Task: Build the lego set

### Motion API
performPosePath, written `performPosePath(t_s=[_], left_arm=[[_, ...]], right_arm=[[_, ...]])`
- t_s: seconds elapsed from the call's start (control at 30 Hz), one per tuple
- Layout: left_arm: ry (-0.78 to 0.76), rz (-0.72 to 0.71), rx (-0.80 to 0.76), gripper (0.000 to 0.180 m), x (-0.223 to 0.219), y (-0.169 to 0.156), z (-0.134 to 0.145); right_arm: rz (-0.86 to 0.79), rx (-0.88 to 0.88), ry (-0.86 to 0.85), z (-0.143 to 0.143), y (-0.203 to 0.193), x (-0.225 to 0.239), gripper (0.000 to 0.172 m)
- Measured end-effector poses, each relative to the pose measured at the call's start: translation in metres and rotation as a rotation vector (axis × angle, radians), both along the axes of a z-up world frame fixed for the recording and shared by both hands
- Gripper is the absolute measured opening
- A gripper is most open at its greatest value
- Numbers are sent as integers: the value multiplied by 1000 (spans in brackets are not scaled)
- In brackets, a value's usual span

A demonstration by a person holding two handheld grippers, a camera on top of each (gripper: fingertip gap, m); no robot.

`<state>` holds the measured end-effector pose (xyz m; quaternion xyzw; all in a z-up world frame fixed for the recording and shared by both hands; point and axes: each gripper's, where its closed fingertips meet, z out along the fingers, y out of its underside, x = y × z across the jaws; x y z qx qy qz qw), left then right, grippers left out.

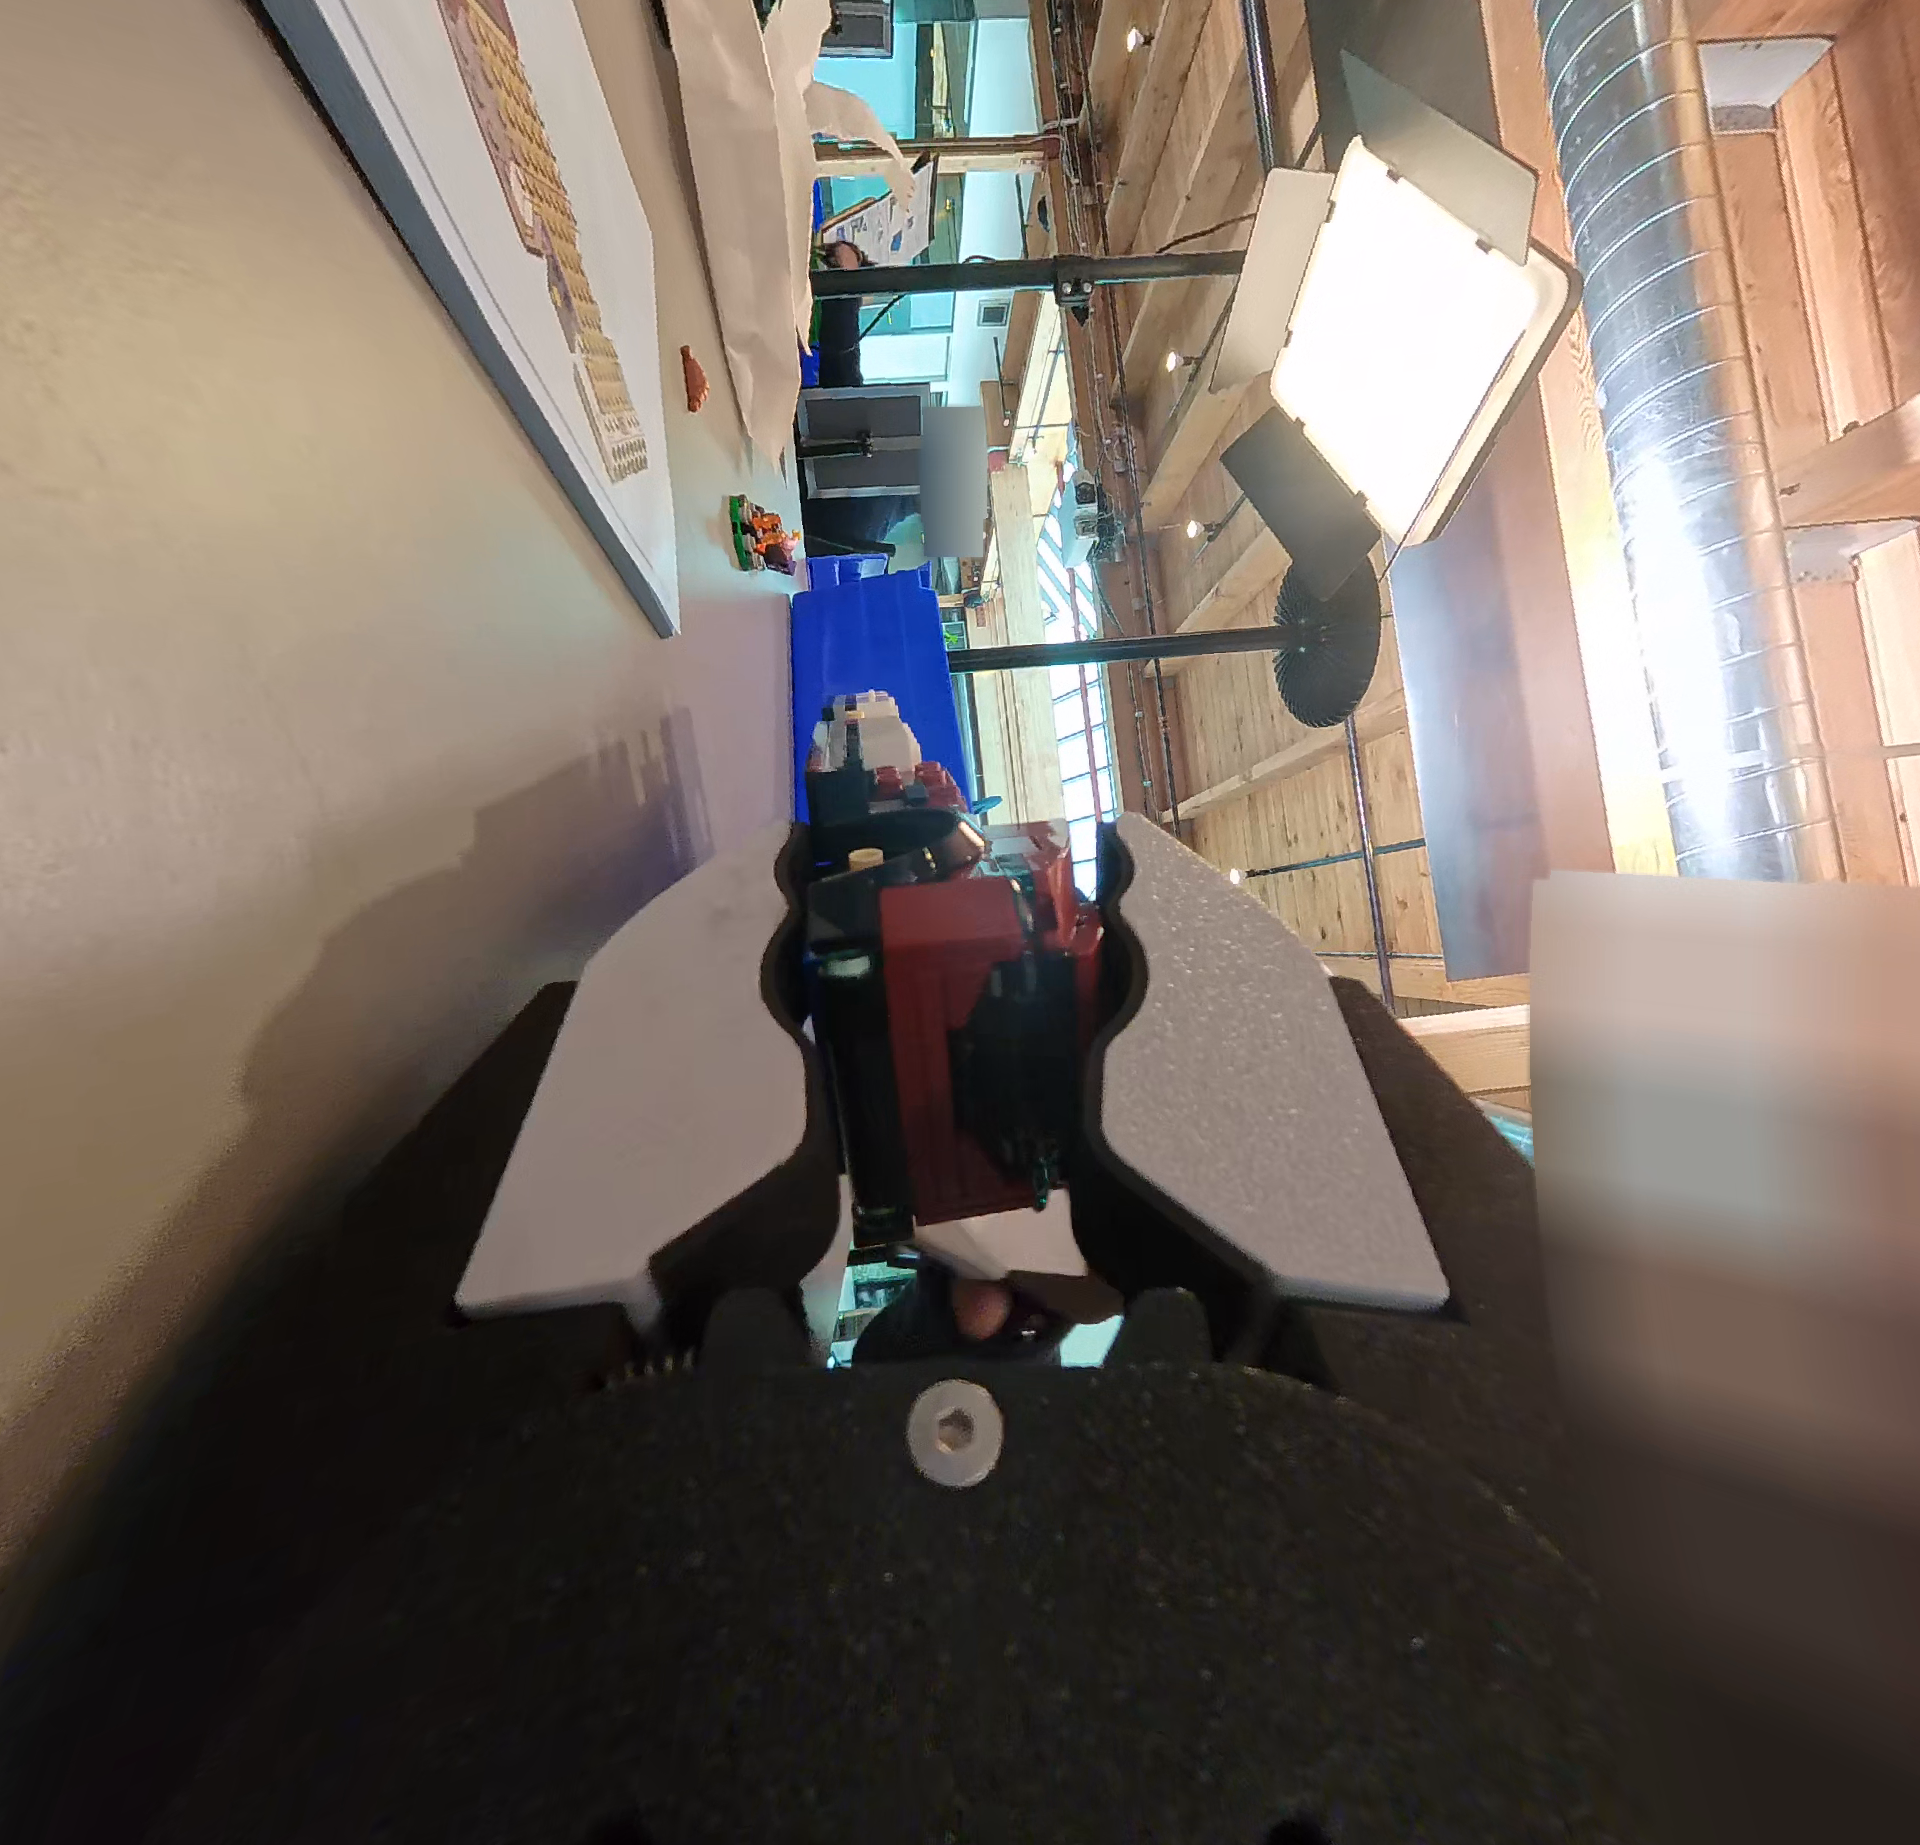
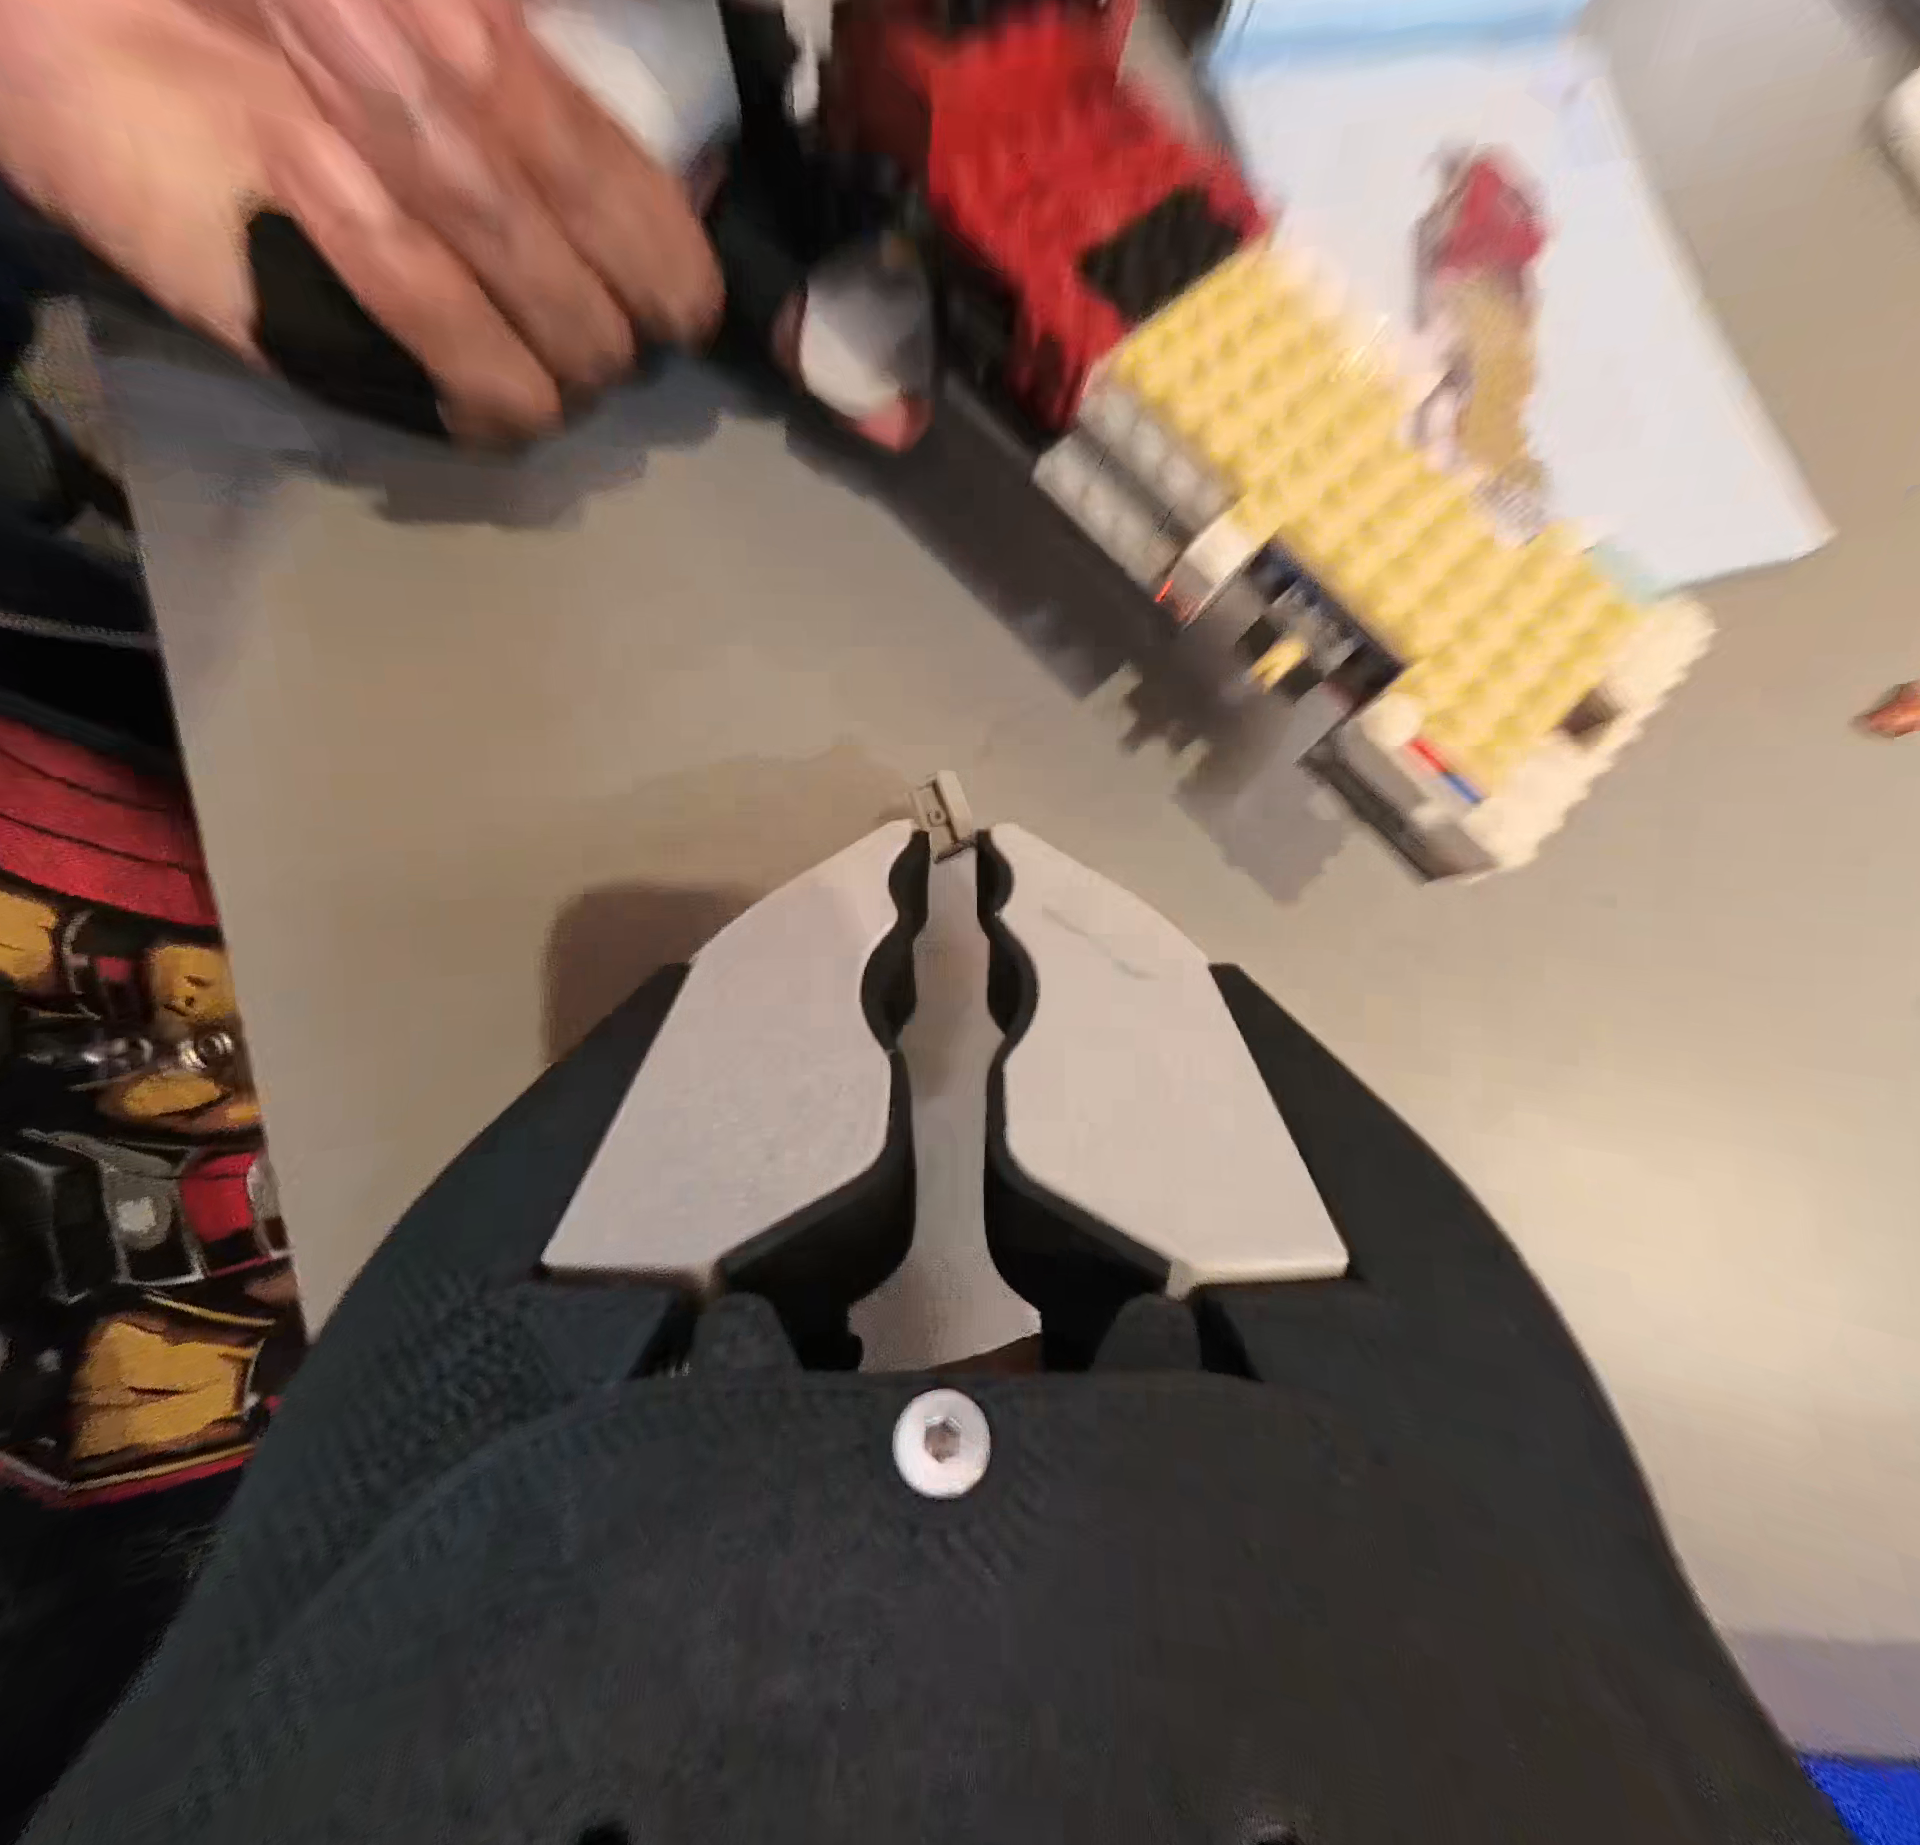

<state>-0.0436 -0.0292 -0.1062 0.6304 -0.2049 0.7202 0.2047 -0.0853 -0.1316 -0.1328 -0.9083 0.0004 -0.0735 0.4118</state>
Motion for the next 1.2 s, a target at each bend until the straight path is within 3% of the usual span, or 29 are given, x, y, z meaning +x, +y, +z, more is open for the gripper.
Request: performPosePath(t_s=[0.1,0.17,0.4,0.63,1.2], left_arm=[[1,5,5,53,1,0,-3],[1,10,4,53,1,1,-4],[-11,32,26,53,7,6,-3],[-21,28,43,53,10,4,-3],[-41,22,54,53,7,5,-2]], right_arm=[[-47,145,-72,41,-5,10,14],[-76,151,-61,45,-15,15,18],[-222,47,18,2,-49,29,20],[-203,-72,18,-29,-26,35,21],[-103,-106,156,-38,3,13,23]])
